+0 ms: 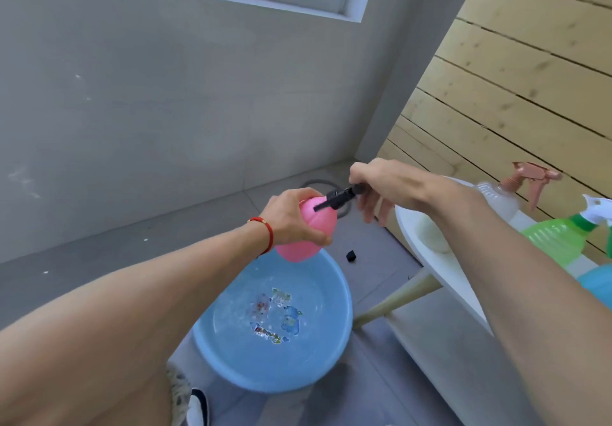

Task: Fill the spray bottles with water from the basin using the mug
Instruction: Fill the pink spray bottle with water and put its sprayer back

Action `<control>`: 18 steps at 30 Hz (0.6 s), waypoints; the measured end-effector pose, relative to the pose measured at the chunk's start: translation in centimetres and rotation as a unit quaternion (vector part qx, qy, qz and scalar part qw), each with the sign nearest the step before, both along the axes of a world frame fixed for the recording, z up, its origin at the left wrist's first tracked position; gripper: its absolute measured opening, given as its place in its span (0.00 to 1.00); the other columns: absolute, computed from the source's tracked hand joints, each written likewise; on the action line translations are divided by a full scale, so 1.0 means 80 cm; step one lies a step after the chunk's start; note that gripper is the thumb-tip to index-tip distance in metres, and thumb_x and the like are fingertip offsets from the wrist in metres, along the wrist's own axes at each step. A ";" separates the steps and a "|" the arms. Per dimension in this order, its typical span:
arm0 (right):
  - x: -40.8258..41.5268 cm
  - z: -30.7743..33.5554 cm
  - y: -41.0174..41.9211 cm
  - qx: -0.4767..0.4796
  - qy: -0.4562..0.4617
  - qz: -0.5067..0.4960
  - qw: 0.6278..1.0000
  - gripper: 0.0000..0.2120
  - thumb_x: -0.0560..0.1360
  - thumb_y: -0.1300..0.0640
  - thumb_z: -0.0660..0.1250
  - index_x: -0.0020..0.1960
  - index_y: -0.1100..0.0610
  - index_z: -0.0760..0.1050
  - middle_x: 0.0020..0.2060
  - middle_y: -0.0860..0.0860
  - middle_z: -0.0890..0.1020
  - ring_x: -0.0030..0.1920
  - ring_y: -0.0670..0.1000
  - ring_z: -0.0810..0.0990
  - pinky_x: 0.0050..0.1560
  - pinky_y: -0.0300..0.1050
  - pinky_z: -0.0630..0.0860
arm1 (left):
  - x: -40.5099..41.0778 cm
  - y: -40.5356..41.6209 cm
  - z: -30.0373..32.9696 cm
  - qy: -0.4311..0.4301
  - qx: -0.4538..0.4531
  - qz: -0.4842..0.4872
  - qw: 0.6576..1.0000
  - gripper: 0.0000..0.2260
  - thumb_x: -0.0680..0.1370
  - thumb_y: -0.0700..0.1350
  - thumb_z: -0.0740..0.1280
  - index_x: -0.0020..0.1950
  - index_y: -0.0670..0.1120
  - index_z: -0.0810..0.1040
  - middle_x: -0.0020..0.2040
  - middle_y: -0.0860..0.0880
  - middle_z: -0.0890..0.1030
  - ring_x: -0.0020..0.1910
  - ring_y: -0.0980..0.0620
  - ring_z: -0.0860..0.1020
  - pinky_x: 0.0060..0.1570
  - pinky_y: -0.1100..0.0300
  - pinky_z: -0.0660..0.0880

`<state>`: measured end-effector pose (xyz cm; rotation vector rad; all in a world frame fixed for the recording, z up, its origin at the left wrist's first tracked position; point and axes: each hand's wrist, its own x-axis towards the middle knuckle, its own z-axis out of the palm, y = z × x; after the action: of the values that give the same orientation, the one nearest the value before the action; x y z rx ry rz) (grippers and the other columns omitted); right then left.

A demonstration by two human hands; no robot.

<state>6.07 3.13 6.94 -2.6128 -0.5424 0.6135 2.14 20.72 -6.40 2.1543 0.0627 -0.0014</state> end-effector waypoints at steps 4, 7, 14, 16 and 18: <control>0.003 -0.001 -0.001 -0.021 -0.034 0.009 0.999 0.22 0.76 0.44 0.60 0.42 0.63 0.79 0.33 0.56 0.86 0.31 0.57 0.84 0.49 0.50 0.77 | 0.002 0.004 0.001 -0.013 0.010 0.005 1.000 0.32 0.61 0.54 0.84 0.63 0.63 0.79 0.54 0.55 0.82 0.57 0.48 0.78 0.53 0.53 0.80; 0.003 -0.005 0.001 -0.030 -0.060 0.015 0.998 0.23 0.77 0.41 0.60 0.39 0.61 0.78 0.31 0.54 0.86 0.29 0.54 0.81 0.49 0.50 0.78 | 0.003 0.001 -0.001 -0.020 0.021 0.008 1.000 0.32 0.61 0.54 0.84 0.63 0.62 0.79 0.53 0.55 0.83 0.57 0.48 0.79 0.55 0.52 0.81; 0.000 0.004 -0.012 0.065 0.037 0.017 0.997 0.24 0.73 0.37 0.60 0.45 0.57 0.79 0.43 0.58 0.82 0.42 0.58 0.79 0.42 0.53 0.74 | 0.007 0.008 0.003 -0.022 0.038 0.010 0.999 0.31 0.61 0.54 0.84 0.62 0.62 0.79 0.53 0.54 0.82 0.58 0.47 0.78 0.55 0.52 0.80; 0.008 0.001 -0.014 0.020 0.034 0.040 0.998 0.18 0.64 0.42 0.65 0.44 0.56 0.79 0.42 0.53 0.83 0.46 0.63 0.82 0.42 0.52 0.77 | 0.005 0.012 0.005 -0.021 0.042 -0.002 0.999 0.31 0.61 0.53 0.84 0.63 0.61 0.80 0.54 0.54 0.82 0.56 0.48 0.79 0.53 0.54 0.80; 0.009 0.001 -0.014 -0.049 0.002 0.091 0.995 0.17 0.64 0.47 0.68 0.47 0.56 0.80 0.39 0.49 0.84 0.43 0.57 0.84 0.43 0.49 0.79 | 0.003 0.014 0.006 -0.024 0.050 -0.013 0.998 0.31 0.62 0.53 0.84 0.63 0.60 0.80 0.54 0.54 0.82 0.55 0.48 0.79 0.51 0.56 0.79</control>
<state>6.81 2.01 7.06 -2.6721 -0.7735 0.7180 2.36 21.84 -5.90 2.2529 0.0067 0.0383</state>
